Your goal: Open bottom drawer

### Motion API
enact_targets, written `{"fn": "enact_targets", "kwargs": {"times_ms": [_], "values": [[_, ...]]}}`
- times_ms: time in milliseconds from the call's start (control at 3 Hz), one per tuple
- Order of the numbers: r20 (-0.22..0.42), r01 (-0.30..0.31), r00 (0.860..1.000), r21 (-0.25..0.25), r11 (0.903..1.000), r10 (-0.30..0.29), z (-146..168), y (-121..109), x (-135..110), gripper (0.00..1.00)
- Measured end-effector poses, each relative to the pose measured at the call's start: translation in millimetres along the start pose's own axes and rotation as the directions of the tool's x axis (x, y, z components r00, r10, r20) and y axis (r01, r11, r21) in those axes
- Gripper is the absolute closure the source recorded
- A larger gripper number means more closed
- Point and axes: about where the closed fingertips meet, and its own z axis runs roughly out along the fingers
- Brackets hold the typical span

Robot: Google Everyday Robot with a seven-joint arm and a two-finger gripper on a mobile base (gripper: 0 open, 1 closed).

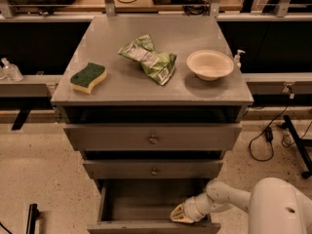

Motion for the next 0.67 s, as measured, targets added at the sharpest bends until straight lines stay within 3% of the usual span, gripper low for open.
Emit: {"fn": "enact_targets", "kwargs": {"times_ms": [333, 667], "values": [[0.123, 0.11, 0.987, -0.063, 0.9919, -0.101, -15, 28, -27, 1.0], [0.193, 0.172, 0.969, -0.09, 0.981, -0.152, -25, 44, -41, 1.0]]}}
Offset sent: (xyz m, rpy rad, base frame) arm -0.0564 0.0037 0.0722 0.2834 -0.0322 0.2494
